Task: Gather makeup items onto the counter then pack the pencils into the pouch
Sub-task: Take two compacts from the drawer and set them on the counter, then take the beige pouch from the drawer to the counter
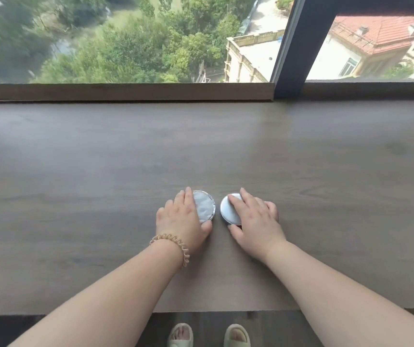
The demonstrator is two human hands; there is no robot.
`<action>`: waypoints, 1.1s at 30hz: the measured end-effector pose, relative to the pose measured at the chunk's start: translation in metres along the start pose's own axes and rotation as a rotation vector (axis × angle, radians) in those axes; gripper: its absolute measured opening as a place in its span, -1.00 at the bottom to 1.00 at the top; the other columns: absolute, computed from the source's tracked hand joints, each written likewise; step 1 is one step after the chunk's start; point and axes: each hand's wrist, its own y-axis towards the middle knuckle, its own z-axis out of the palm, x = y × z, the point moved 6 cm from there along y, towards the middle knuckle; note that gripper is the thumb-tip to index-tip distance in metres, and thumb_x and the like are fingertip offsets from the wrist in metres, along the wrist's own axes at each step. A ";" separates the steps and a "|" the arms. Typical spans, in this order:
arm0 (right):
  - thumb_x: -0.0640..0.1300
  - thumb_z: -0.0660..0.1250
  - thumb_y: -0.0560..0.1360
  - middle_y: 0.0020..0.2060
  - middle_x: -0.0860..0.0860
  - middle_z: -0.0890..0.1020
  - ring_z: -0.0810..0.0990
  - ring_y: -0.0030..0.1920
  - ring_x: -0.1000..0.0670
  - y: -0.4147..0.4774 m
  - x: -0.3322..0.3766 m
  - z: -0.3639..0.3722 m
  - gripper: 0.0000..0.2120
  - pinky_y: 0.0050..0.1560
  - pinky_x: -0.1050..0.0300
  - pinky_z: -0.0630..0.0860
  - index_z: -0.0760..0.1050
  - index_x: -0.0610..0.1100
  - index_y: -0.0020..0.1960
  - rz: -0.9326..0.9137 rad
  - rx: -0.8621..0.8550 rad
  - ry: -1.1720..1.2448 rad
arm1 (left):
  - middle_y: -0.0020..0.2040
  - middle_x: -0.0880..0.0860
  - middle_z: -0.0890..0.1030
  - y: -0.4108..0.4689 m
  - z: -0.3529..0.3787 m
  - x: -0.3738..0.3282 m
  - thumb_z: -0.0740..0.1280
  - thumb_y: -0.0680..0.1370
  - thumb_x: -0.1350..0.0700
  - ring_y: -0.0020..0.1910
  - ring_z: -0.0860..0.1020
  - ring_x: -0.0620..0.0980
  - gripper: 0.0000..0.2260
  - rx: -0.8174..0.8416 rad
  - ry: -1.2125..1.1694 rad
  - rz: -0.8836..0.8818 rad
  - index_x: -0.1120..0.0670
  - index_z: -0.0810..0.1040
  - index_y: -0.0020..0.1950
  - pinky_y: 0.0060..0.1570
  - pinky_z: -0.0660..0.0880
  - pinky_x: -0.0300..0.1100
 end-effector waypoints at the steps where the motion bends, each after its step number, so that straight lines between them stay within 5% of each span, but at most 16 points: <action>1: 0.07 0.20 0.51 0.54 -0.04 0.07 0.10 0.49 -0.06 0.000 -0.002 0.002 -0.40 0.40 -0.02 -0.01 0.07 0.08 0.49 -0.015 -0.007 -0.010 | 0.56 0.02 0.09 0.000 0.001 -0.001 0.16 0.48 -0.25 0.38 0.30 0.06 -0.21 0.004 0.011 -0.010 0.10 -0.08 0.55 0.25 0.30 -0.03; 4: 0.10 0.23 0.49 0.54 -0.08 0.05 0.03 0.52 -0.13 -0.004 -0.006 0.005 -0.35 0.41 -0.06 -0.08 0.08 0.05 0.51 -0.062 -0.035 -0.063 | 0.58 0.02 -0.04 -0.007 0.000 -0.004 0.09 0.50 -0.28 0.42 0.22 0.05 -0.21 -0.006 0.051 -0.026 0.10 -0.17 0.55 0.27 0.26 -0.03; 10: 0.11 0.36 0.32 0.35 -0.16 0.46 0.44 0.35 -0.17 -0.013 0.030 -0.002 -0.39 0.34 -0.07 -0.01 0.39 -0.05 0.33 -0.145 -0.073 -0.060 | 0.58 0.04 -0.16 -0.044 -0.012 0.005 0.07 0.53 -0.29 0.55 -0.07 0.00 -0.23 -0.073 0.038 -0.062 0.06 -0.22 0.54 0.40 0.08 -0.03; 14: 0.11 0.25 0.36 0.38 -0.13 0.43 0.39 0.39 -0.14 -0.018 0.081 -0.010 -0.43 0.36 -0.02 -0.17 0.38 -0.03 0.34 -0.239 -0.077 -0.012 | 0.58 0.03 -0.15 -0.071 -0.030 0.035 0.08 0.54 -0.25 0.55 -0.10 -0.02 -0.26 -0.106 0.026 -0.122 0.04 -0.22 0.54 0.43 0.03 -0.04; 23: 0.11 0.29 0.35 0.38 -0.10 0.44 0.38 0.39 -0.13 -0.060 0.247 -0.008 -0.45 0.35 -0.06 0.03 0.42 -0.01 0.32 -0.509 -0.047 -0.001 | 0.58 0.03 -0.06 -0.177 -0.071 0.180 0.15 0.56 -0.16 0.54 -0.02 0.01 -0.30 -0.167 -0.075 -0.424 0.02 -0.16 0.55 0.45 0.05 0.00; 26: 0.08 0.38 0.37 0.43 -0.09 0.37 0.30 0.44 -0.13 -0.092 0.323 0.008 -0.43 0.37 -0.04 -0.04 0.40 -0.01 0.35 -0.615 -0.026 0.001 | 0.58 0.03 -0.05 -0.233 -0.077 0.246 0.17 0.56 -0.14 0.53 0.01 0.01 -0.31 -0.204 -0.083 -0.507 0.01 -0.13 0.55 0.45 0.07 0.01; 30: 0.06 0.18 0.54 0.54 -0.01 0.06 -0.09 0.54 -0.06 -0.131 0.412 0.034 -0.47 0.47 -0.03 -0.22 0.16 0.06 0.48 -0.770 -0.031 0.033 | 0.58 0.02 -0.02 -0.302 -0.072 0.322 0.19 0.56 -0.10 0.53 0.02 0.02 -0.34 -0.228 -0.163 -0.587 0.00 -0.08 0.55 0.46 0.06 0.02; 33: 0.06 0.13 0.55 0.54 0.02 0.08 -0.11 0.54 -0.05 -0.165 0.480 0.064 -0.50 0.48 -0.05 -0.20 0.16 0.09 0.47 -0.755 -0.018 0.096 | 0.58 0.00 0.02 -0.359 -0.067 0.393 0.20 0.56 -0.08 0.53 0.04 0.01 -0.37 -0.234 -0.201 -0.646 -0.04 -0.04 0.54 0.46 0.07 0.03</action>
